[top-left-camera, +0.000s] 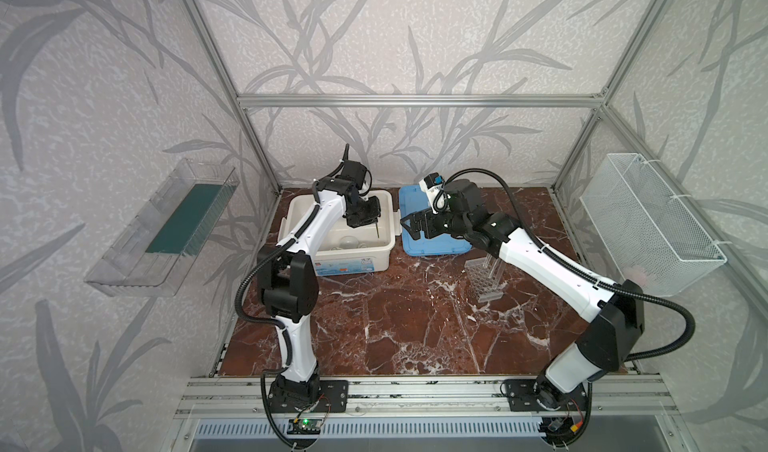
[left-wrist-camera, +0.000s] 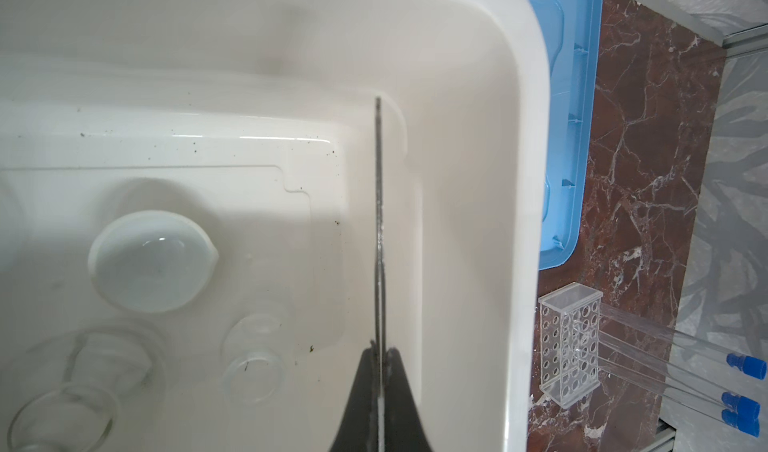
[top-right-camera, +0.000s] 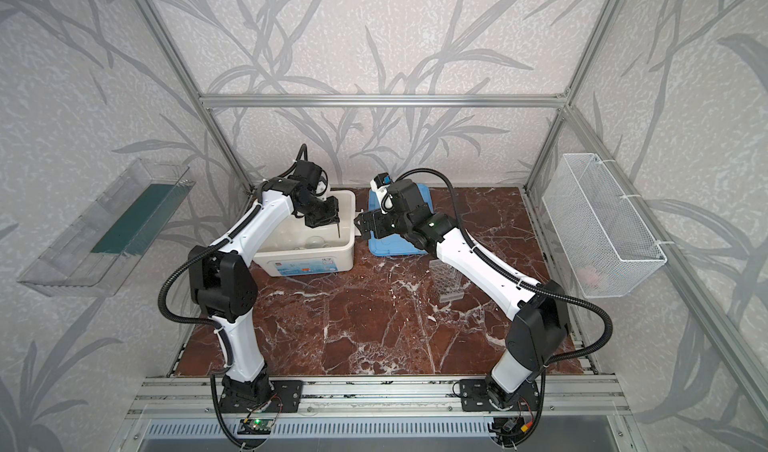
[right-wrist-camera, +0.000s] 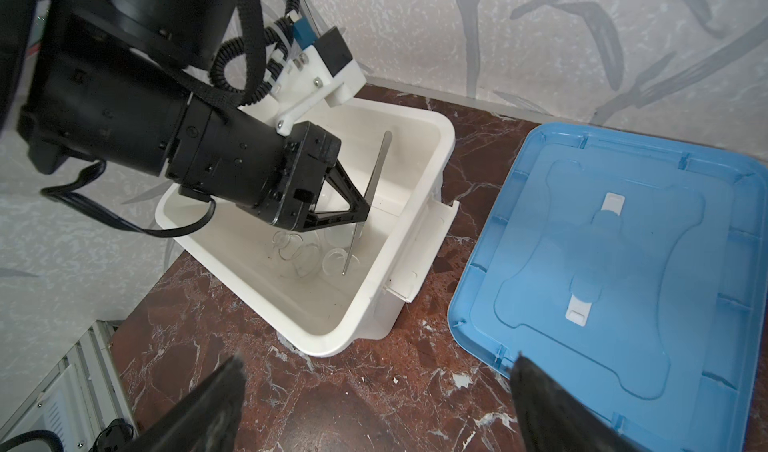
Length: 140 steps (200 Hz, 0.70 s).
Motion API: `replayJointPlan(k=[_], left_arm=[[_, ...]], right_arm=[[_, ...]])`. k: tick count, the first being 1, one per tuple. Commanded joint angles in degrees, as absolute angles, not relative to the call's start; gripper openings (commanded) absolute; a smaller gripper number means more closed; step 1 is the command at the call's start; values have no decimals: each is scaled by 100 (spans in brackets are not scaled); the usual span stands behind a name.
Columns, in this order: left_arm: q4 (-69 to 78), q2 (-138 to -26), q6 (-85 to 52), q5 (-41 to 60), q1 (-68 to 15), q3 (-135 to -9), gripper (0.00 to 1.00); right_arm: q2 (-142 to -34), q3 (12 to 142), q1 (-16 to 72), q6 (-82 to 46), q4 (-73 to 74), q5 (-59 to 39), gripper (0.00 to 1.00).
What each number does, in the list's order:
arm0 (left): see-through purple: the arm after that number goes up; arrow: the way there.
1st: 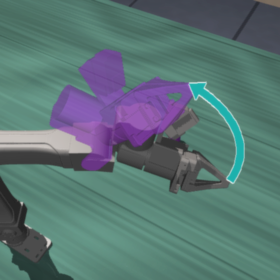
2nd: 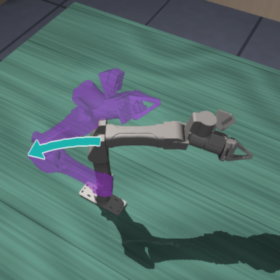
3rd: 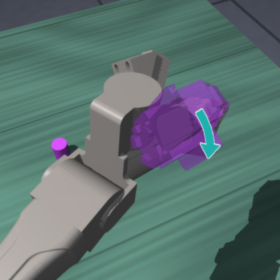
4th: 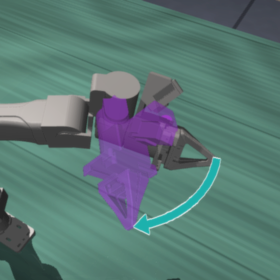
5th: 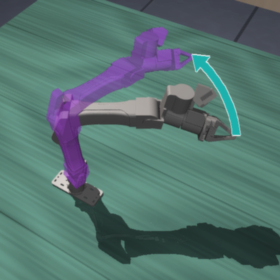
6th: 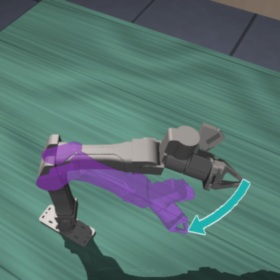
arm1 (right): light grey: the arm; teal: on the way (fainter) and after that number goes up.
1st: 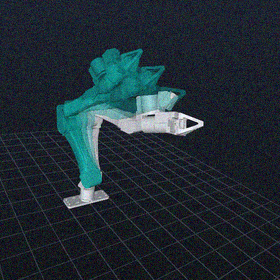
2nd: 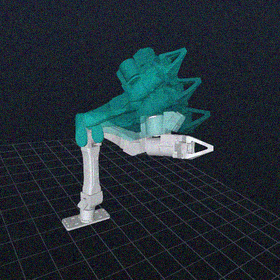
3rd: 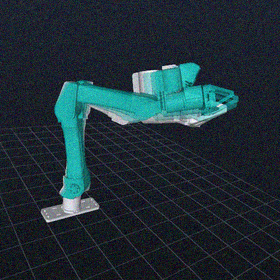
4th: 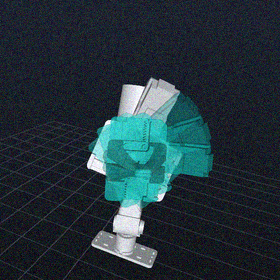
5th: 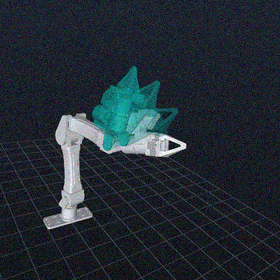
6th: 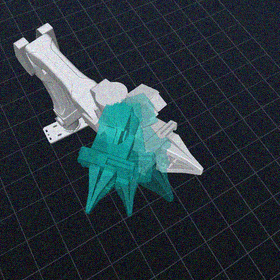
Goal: Organize the chemistry lab equipment
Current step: 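Lift tweezers over the tub with left gripper while right gripper nears the lid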
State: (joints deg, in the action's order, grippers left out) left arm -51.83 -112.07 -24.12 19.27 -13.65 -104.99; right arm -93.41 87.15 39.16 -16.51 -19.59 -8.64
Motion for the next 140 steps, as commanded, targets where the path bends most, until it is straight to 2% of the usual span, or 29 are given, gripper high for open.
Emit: replayJointPlan(k=[1,60,140], left_arm=[[-5198,-11279,-2163,2010,-1371,-10599,0],[-4468,-11600,-2131,2239,-1362,-9765,0],[-4104,-12006,-2140,2368,-1371,-9462,0]], right_arm=[[-9369,8797,3929,-1697,-1934,-923,97],[-9356,8625,3929,-1663,-1866,-817,97],[-9325,8489,3879,-1556,-1871,-768,97]])
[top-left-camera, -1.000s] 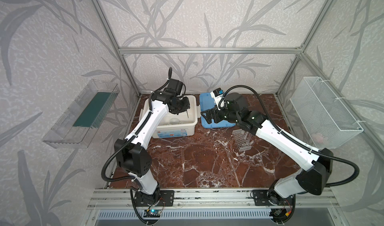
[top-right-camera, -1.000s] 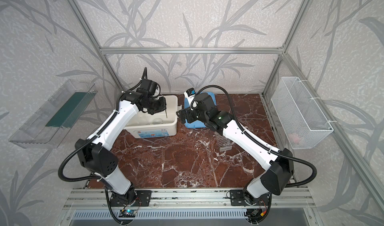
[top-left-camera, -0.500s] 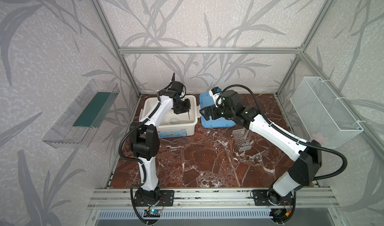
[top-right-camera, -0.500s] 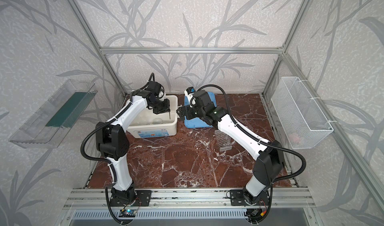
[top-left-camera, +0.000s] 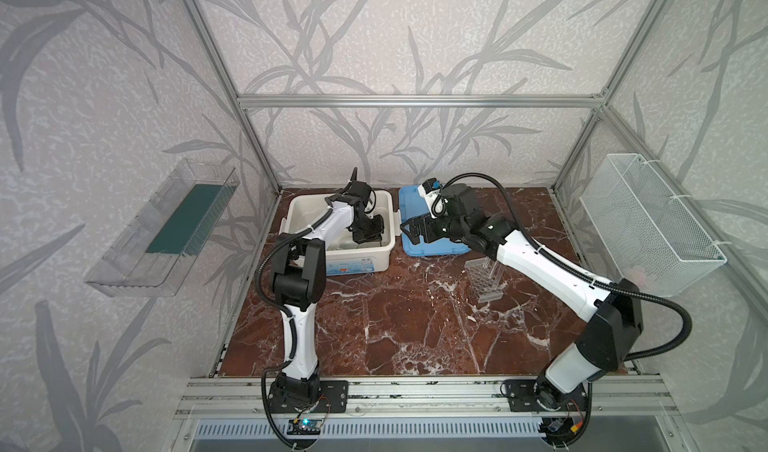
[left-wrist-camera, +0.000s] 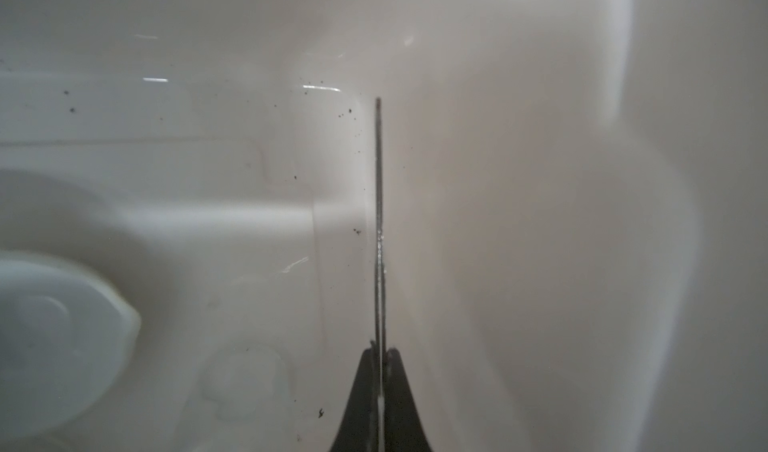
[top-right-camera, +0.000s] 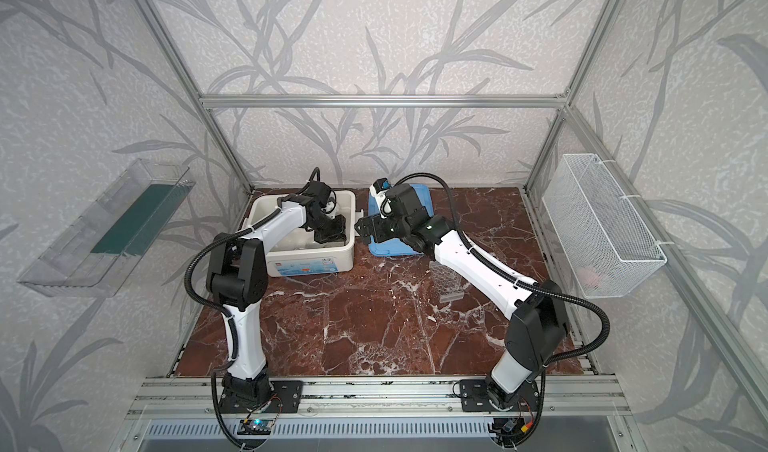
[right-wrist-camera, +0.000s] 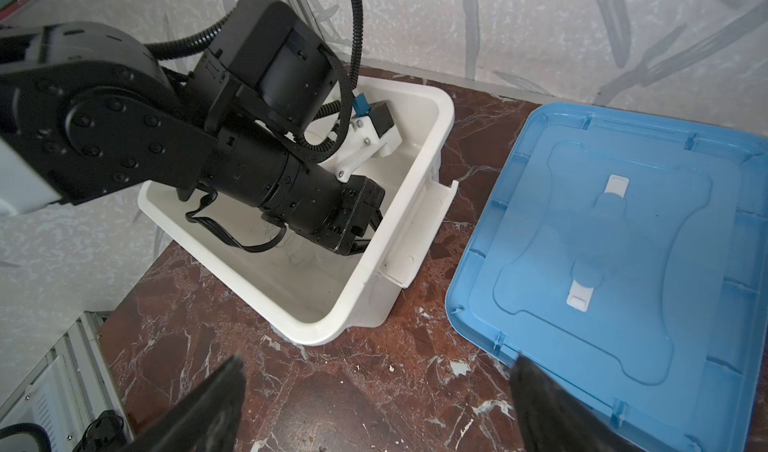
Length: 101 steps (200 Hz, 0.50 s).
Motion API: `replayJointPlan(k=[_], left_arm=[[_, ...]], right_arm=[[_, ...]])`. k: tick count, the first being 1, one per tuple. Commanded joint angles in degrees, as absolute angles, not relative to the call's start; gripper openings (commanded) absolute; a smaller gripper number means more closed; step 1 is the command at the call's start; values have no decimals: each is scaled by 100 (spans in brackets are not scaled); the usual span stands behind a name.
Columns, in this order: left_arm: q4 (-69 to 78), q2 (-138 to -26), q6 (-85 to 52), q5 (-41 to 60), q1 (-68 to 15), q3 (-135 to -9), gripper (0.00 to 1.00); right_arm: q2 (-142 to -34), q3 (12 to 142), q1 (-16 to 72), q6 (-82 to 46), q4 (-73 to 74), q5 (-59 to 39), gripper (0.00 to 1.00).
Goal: Organize the chemistry lab equipment
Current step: 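Lift tweezers over the tub with left gripper while right gripper nears the lid, then lower the tweezers into the tub and open the left gripper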
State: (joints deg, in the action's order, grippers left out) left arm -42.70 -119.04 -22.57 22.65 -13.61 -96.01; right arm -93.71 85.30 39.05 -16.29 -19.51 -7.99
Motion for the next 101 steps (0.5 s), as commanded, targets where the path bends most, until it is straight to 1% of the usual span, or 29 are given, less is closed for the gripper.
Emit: replayJointPlan(k=[1,101], left_arm=[[-4100,-12006,-2138,2366,-1371,-9459,0],[-4205,-12529,-2110,2040,-1411,-9534,0]], right_arm=[[-9325,8489,3877,-1556,-1872,-766,97],[-9286,8454,3850,-1538,-1870,-774,97]])
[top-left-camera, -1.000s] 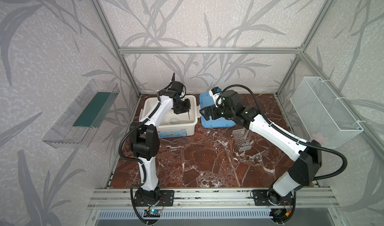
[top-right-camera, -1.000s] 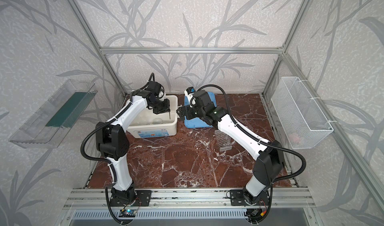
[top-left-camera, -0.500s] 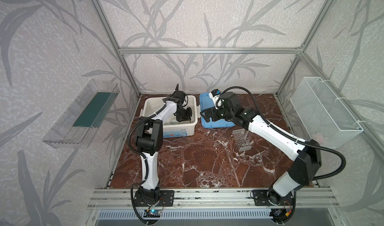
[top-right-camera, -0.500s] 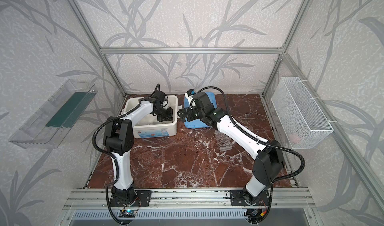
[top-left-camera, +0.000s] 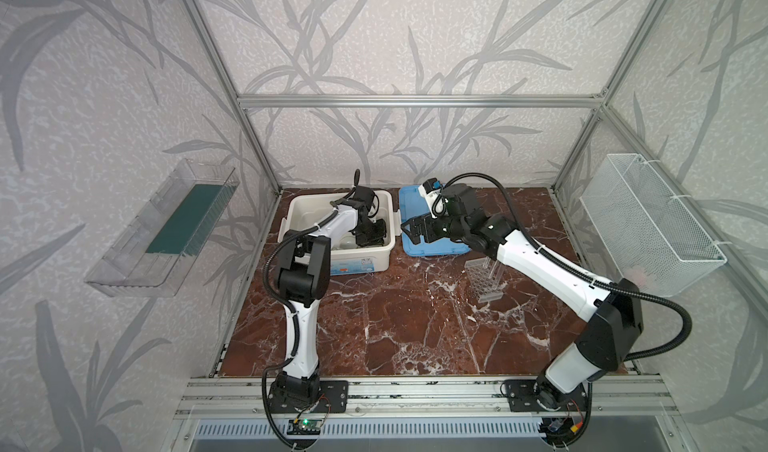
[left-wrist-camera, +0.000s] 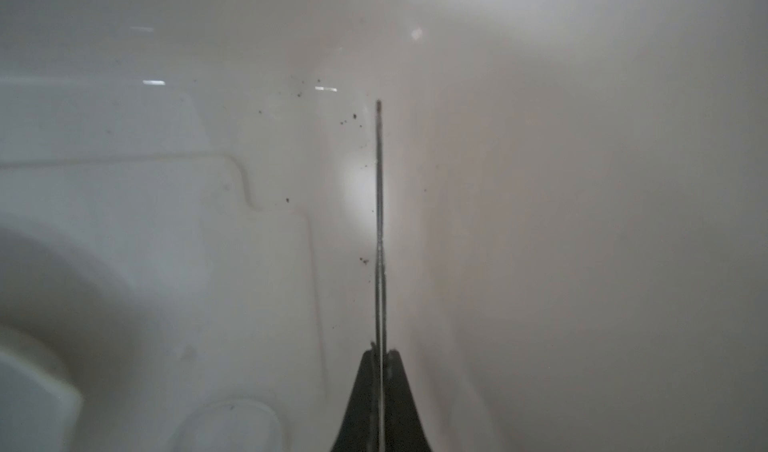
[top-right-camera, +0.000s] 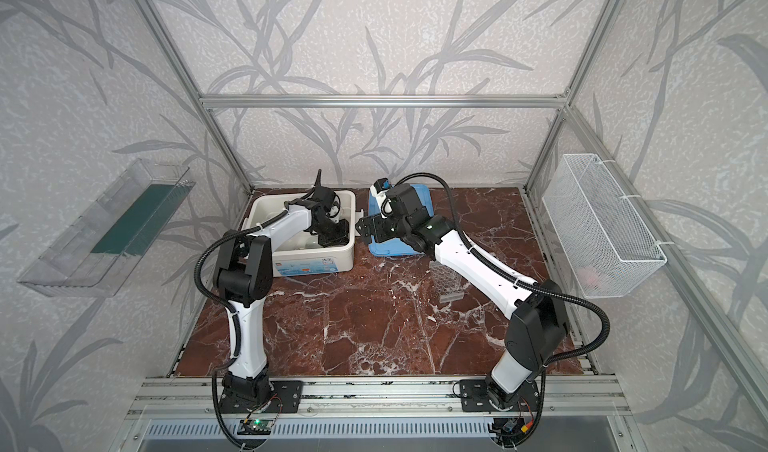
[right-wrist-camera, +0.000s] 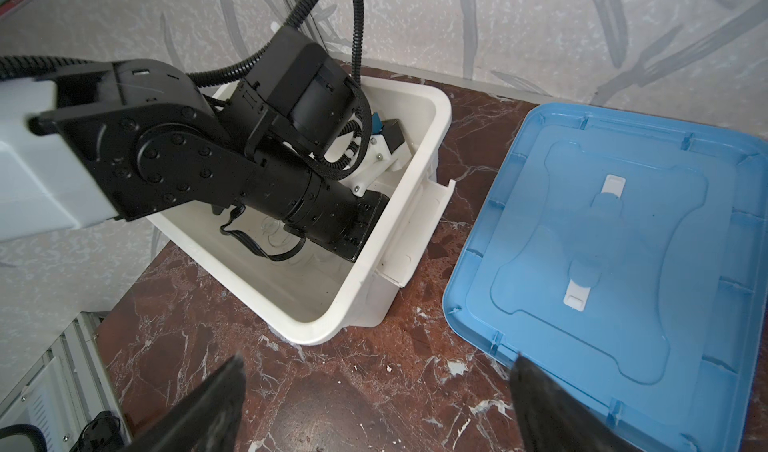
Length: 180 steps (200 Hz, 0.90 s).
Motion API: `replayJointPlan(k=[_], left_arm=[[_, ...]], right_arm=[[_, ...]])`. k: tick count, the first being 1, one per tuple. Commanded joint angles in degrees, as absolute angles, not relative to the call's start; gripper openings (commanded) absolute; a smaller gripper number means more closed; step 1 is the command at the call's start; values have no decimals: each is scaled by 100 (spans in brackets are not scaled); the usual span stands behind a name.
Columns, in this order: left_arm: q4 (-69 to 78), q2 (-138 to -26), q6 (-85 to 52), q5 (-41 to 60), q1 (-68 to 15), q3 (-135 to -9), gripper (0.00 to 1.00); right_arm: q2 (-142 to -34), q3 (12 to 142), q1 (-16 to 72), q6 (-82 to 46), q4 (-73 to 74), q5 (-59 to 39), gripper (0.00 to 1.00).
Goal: Organize the chemistry lab equipment
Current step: 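Lower the tweezers into the tub and open the left gripper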
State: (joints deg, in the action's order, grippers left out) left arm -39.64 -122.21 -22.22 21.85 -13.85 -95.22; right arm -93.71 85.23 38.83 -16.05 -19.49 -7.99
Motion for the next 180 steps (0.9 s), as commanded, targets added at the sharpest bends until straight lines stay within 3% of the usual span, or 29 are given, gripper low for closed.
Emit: replayJointPlan(k=[1,104,180], left_arm=[[-4208,-12540,-2109,2031,-1408,-9539,0],[-4294,-12688,-2103,1609,-1477,-9537,0],[-3938,-12013,-2233,2209,-1505,-9687,0]], right_arm=[[-9283,8455,3850,-1538,-1871,-774,97],[-9297,8382,3821,-1541,-1850,-781,97],[-9316,8358,3814,-1520,-1854,-749,97]])
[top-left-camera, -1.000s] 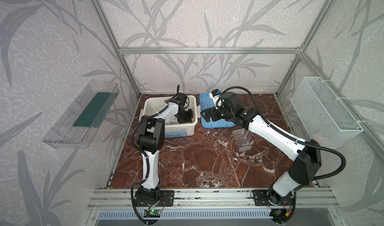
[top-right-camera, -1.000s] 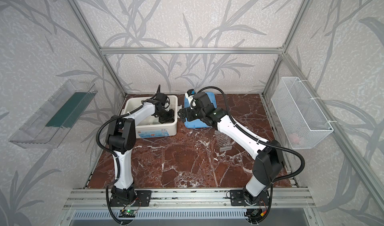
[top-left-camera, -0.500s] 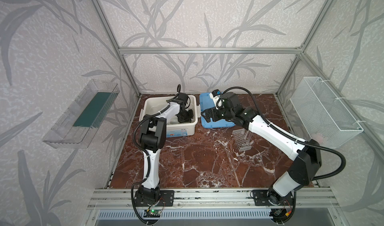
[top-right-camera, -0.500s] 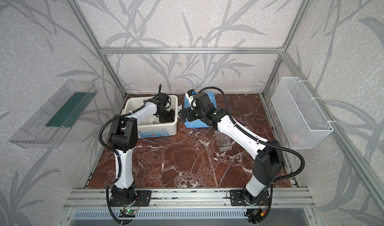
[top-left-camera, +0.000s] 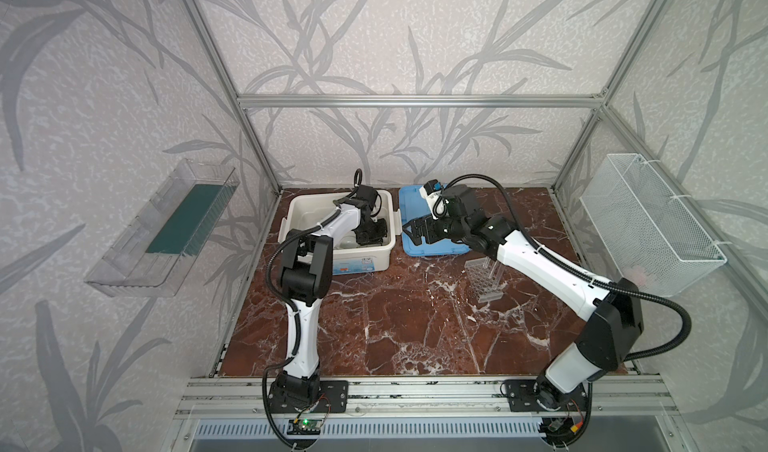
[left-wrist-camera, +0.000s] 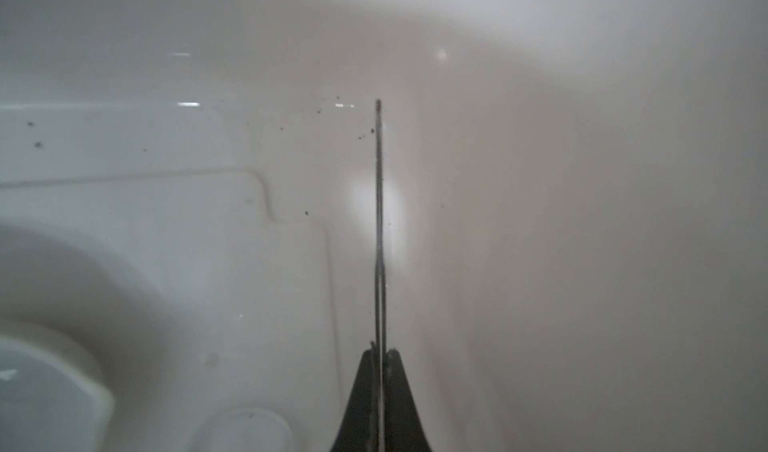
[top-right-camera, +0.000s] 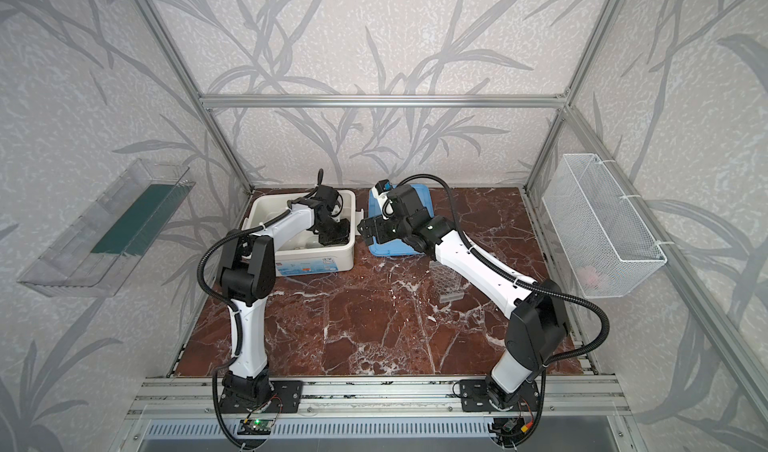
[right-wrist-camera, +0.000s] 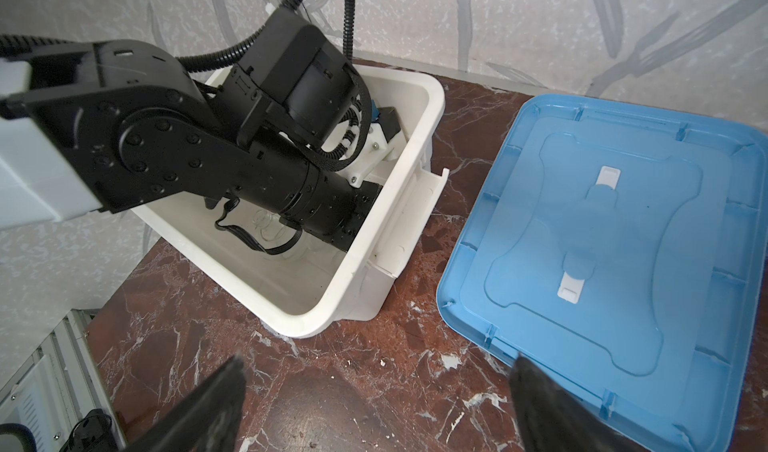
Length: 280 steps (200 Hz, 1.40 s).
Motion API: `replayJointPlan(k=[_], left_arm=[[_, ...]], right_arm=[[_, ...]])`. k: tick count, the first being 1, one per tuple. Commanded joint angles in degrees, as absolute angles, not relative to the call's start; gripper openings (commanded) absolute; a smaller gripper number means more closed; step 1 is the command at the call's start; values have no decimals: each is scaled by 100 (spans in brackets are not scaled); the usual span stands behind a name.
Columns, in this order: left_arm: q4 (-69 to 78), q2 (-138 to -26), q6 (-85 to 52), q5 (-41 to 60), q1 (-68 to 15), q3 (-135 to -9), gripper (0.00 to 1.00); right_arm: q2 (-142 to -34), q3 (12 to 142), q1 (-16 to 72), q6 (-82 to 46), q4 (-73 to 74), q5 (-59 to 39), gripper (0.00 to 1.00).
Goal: Organize the chemistry lab equipment
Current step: 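Lower the tweezers into the tub and open the left gripper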
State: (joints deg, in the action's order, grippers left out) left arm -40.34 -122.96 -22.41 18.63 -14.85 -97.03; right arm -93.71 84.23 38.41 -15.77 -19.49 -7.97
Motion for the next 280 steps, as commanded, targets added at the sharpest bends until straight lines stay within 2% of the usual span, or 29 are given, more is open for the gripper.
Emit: replayJointPlan(k=[1,57,90,126,146,179,227,280], left_arm=[[-3933,-12009,-2232,2216,-1504,-9695,0],[-4059,-12395,-2118,2323,-1512,-9813,0],[-4218,-12656,-2023,1919,-1538,-9865,0],[-4272,-12765,-1995,1657,-1538,-9840,7],[-4371,-12817,-1971,1515,-1547,-9886,15],[-4376,-12799,-1975,1476,-1547,-9869,18],[-4445,-12766,-2037,1441,-1547,-9909,29],[-4532,-12494,-2065,1315,-1547,-9963,33]], right_arm=[[-9316,8358,3814,-1520,-1850,-748,97],[-9276,8254,3806,-1524,-1812,-739,97],[-9272,8224,3785,-1522,-1803,-756,97],[-9281,8210,3779,-1538,-1804,-777,97],[-9272,8183,3780,-1547,-1786,-765,97],[-9264,8156,3779,-1556,-1768,-778,97],[-9255,8122,3784,-1546,-1784,-747,97],[-9246,8086,3777,-1538,-1774,-725,97]])
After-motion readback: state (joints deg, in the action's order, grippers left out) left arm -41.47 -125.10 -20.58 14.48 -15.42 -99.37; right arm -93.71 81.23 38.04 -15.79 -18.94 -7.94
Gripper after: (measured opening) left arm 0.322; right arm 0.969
